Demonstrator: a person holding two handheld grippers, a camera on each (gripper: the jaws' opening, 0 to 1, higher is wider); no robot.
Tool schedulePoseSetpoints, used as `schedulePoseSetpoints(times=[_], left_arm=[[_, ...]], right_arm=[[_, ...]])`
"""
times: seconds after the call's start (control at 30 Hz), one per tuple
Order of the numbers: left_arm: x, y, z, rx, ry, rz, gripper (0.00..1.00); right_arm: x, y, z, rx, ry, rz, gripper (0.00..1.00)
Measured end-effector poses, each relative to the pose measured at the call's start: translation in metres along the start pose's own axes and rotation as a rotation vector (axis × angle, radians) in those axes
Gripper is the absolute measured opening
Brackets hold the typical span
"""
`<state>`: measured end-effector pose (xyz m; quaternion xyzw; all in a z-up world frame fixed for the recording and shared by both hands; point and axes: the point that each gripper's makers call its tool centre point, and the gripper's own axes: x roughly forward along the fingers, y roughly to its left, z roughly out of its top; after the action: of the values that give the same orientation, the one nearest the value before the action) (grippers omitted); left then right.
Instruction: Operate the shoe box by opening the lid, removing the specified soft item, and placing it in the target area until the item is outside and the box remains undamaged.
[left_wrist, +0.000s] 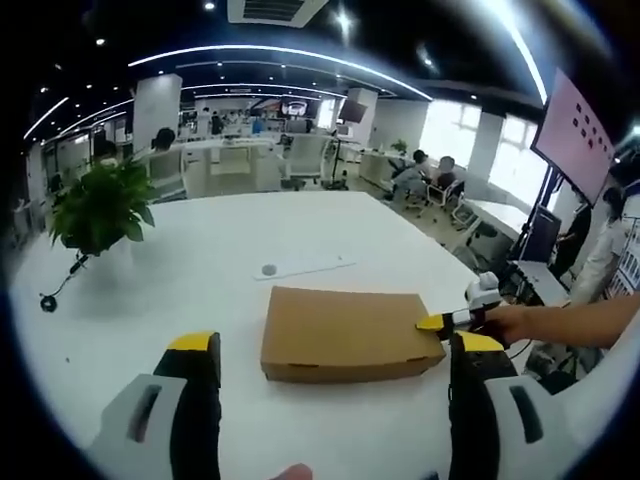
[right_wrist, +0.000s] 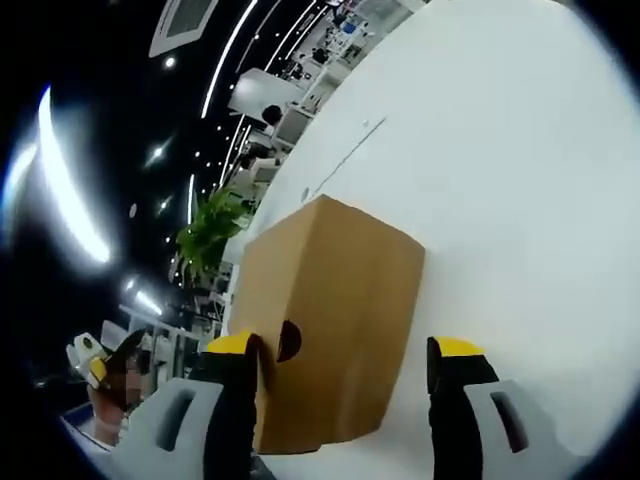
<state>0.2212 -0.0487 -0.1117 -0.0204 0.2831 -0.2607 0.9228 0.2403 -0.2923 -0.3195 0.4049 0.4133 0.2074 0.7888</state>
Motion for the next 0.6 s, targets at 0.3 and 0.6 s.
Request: schedulePoseSetpoints(times=[0.3, 0.6], left_arm=[[-0.011, 0.007, -0.012, -0.048, 0.0, 0.006, 0.99], [-0.016, 0.006, -0.021, -0.06, 0.022, 0.012, 0.98]], right_arm=[[-0.001, 0.001, 0.004, -0.027, -0.019, 0.004, 0.72], [0.0, 0.005, 0.005, -0.026, -0.006, 0.048, 0.61]])
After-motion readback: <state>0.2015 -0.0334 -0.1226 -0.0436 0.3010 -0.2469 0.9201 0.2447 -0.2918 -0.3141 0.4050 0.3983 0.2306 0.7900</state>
